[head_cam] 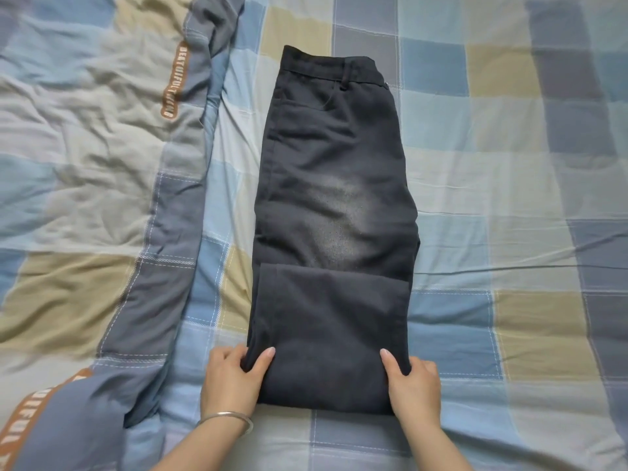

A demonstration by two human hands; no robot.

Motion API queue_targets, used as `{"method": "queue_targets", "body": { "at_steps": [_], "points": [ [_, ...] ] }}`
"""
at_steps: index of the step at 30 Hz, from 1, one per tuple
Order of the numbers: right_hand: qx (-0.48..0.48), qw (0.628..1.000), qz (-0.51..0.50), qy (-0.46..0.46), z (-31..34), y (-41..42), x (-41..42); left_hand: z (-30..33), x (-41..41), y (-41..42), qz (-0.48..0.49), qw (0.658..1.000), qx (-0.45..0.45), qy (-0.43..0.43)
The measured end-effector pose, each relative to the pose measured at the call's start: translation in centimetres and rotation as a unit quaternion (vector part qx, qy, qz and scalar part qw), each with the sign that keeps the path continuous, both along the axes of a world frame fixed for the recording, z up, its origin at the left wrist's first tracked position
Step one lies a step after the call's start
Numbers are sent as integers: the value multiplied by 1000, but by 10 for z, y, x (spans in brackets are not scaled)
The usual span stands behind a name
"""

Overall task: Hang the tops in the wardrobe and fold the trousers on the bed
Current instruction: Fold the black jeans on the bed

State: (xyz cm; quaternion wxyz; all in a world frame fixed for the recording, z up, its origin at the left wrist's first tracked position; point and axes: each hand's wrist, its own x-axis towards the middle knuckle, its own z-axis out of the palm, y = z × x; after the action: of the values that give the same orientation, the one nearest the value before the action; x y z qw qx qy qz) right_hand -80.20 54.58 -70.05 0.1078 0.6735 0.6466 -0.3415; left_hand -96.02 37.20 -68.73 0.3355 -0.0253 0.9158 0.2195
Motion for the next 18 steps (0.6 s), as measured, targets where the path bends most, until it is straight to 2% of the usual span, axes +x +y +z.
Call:
{"method": "queue_targets", "body": {
  "at_steps": [3,6,7,9,11,12,14,16,18],
  "points": [
    [-66,993,-90,41,4,10,-5,4,0,4,44,998,19,-38],
    [-224,958,-158,88,31,30,-15,19,-9,11,80,987,63,-126],
    [-281,940,-165,97,46,42,-22,28,-16,15,108,976,91,-165],
    [-309,938,-125,93,79,71,-45,54,-42,31,135,952,144,-234],
    [-266,953,-84,121,121,100,-77,90,-76,55,105,955,166,-221],
    [-229,961,-56,143,147,112,-94,111,-93,67,88,961,183,-187],
    [-115,972,15,206,189,125,-113,152,-113,82,61,968,235,-67],
    [-7,954,62,293,220,115,-109,177,-110,76,51,951,298,55],
    [44,944,73,319,213,84,-84,179,-85,58,67,940,325,85]
  ]
}}
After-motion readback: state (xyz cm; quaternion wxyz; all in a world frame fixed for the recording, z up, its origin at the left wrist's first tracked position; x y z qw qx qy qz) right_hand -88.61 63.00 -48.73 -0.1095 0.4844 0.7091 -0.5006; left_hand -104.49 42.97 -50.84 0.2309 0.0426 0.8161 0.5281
